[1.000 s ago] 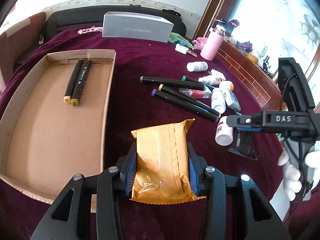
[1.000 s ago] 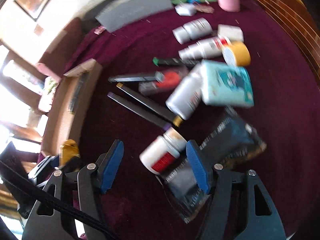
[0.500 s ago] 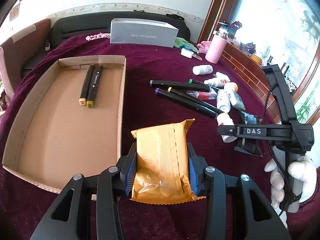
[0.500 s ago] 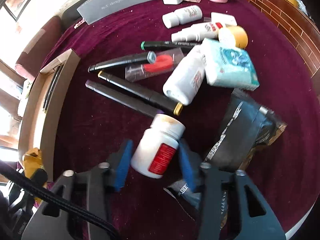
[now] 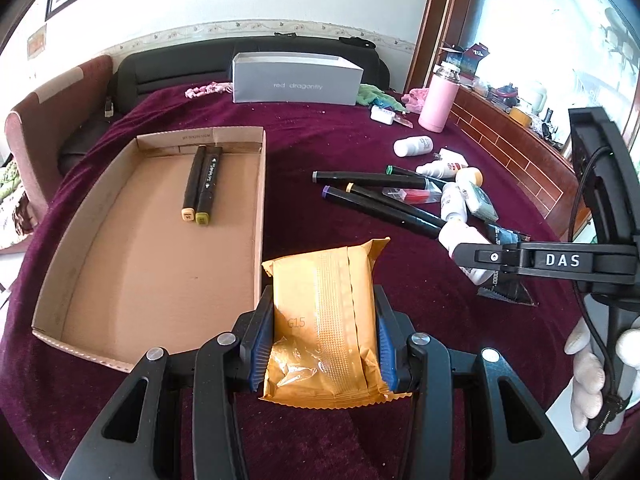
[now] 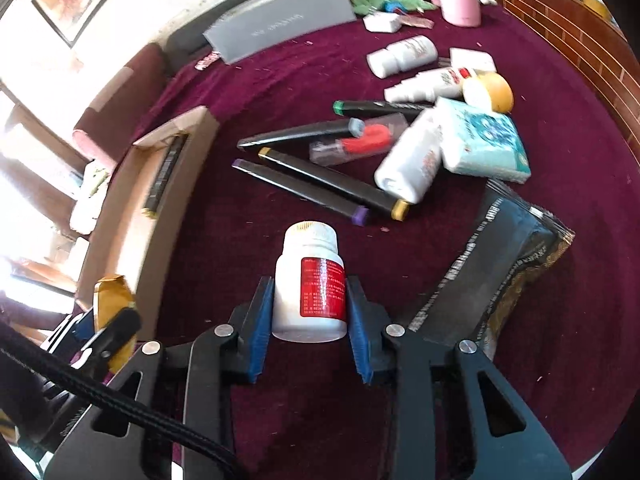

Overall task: Organize objects
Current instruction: 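Grasp the white red-labelled pill bottle with the right tool, then carry packet and pill bottle into the box and open both tools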

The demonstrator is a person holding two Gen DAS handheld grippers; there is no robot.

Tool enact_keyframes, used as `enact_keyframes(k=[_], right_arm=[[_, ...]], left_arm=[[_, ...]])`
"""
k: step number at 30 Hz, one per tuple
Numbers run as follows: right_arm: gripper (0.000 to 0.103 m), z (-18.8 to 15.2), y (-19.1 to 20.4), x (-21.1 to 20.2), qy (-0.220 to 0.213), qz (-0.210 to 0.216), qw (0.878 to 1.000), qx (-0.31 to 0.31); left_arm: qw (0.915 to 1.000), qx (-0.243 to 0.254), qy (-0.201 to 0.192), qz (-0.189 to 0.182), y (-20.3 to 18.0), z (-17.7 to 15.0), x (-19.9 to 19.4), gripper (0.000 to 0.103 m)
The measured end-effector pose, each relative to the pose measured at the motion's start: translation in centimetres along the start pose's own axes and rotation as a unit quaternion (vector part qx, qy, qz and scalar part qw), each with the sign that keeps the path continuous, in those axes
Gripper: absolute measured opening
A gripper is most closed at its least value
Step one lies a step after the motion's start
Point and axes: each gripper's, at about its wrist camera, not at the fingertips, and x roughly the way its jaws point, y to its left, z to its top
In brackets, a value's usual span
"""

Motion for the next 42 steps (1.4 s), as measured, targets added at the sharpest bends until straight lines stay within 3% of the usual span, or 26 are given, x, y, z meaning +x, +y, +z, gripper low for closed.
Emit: enact_keyframes(k=[22,42], right_arm=[[0.033,0.6,5.7,-1.1,-0.009,0.069,0.996,-0.049],[0.033,1.9,10.3,0.5,0.003,0.107,0.991,-0.08]], left_arm=[[0.9983,0.0,-0.025,0.052,2.1,0.5,-2.2,0.038],[0.9973,-0.018,-0.033,0.064,5.7,1.8,-2.7,0.038]])
